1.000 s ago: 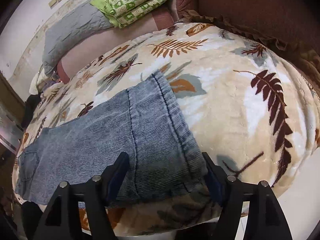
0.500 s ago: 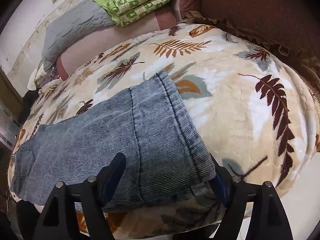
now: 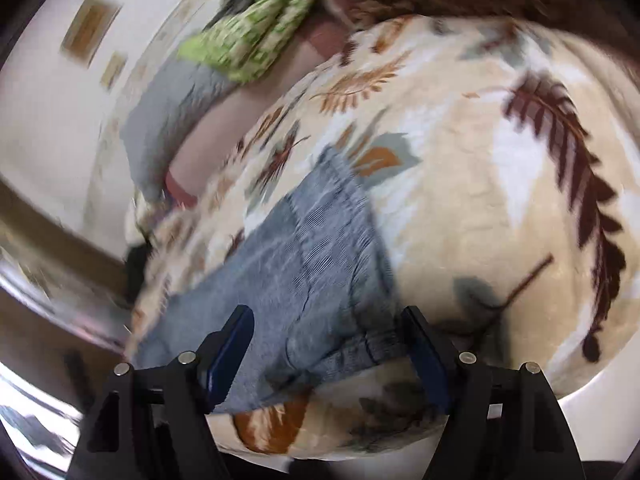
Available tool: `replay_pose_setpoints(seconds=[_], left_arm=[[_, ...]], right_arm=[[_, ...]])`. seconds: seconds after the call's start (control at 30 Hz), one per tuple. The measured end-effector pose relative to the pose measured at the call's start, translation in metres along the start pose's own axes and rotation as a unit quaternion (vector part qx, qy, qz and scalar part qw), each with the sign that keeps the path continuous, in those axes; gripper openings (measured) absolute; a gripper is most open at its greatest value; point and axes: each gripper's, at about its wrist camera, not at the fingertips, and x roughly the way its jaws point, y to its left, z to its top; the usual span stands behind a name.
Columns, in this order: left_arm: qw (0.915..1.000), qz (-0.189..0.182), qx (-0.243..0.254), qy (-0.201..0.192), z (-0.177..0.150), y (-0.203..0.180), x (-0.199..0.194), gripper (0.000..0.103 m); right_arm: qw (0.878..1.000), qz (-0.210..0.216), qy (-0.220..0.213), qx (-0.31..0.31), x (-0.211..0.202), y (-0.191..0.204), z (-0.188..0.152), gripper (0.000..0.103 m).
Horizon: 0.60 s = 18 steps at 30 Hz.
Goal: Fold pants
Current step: 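Lift the leg hem with the right tool and fold it toward the waistband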
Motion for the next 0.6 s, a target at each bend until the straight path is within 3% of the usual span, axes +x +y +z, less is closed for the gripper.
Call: replay_pose_setpoints(seconds=[0.17,0.23,0.3,0.6], left_arm=[[0.9997,0.009,0.022,0.005,0.010,-0.020,0.012,0.103],[0.9995,0.020,0.023,0.013,0.013,-0.019,0.020,0.103],[0.9997,0.012,0.015,0.018,0.013,-0.016,0.025,0.103],[0.9997,0.006,0.014,0.018,0.011,-0.017,0.029,0.103]], right_arm=[[0.996,0.063,0.002,0.070,0.002,-0.019,0.003,0.074],[0.994,0.073,0.009,0.085,0.006,-0.023,0.003,0.061],[0.992,0.082,0.012,0.094,0.009,-0.026,0.004,0.041],[0.994,0.058,0.012,0.096,0.026,-0.019,0.010,0.046]])
